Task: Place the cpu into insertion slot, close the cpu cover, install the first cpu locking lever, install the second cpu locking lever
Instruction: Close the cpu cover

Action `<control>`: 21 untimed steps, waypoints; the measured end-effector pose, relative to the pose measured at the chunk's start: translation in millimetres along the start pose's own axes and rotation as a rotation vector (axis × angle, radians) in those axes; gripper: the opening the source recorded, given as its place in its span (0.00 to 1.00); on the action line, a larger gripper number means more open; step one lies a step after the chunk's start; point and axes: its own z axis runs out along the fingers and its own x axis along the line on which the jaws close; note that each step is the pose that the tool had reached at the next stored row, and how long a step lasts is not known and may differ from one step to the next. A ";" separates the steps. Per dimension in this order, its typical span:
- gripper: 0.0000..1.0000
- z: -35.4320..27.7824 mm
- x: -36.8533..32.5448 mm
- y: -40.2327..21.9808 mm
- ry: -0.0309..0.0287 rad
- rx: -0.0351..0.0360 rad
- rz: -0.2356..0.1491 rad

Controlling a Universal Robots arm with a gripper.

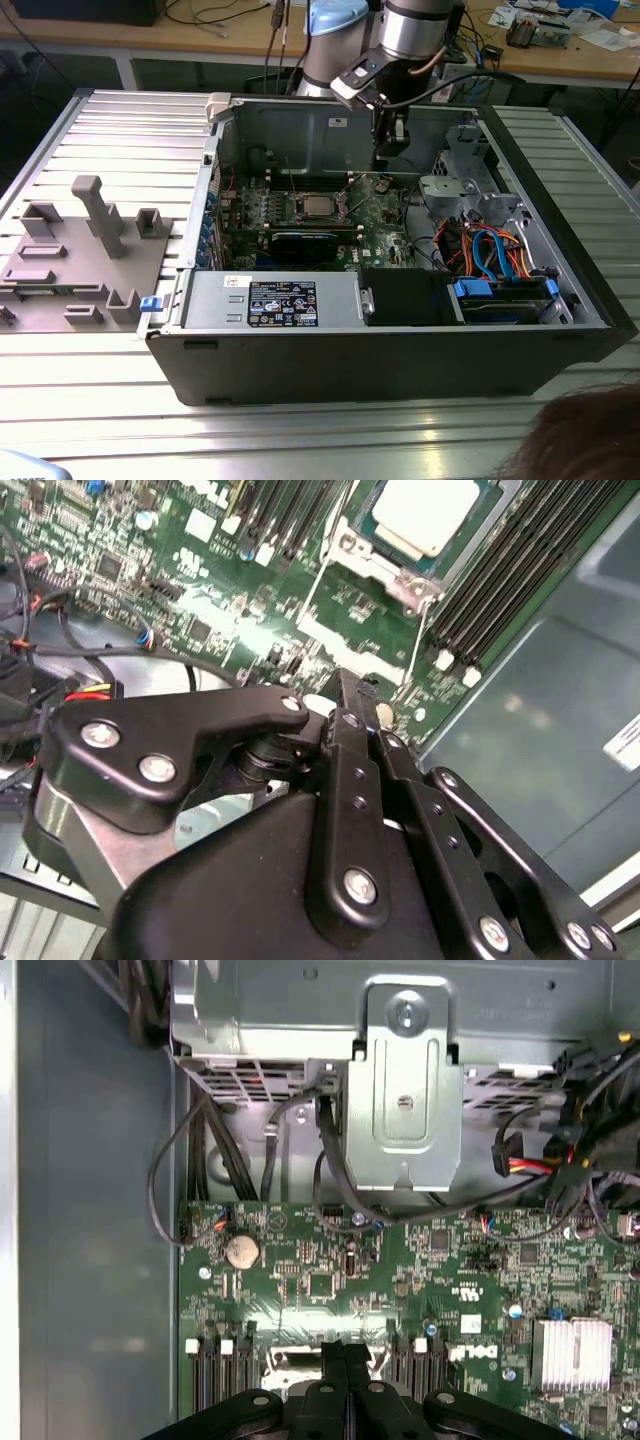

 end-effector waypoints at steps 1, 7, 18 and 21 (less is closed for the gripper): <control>0.11 -0.1 -0.1 3.1 0.0000 0.0011 0.000; 0.11 -0.6 -0.4 22.2 0.0001 0.0069 0.000; 0.11 14.6 2.5 28.0 0.0019 0.0186 0.002; 0.11 17.9 2.7 27.4 0.0019 0.0186 0.002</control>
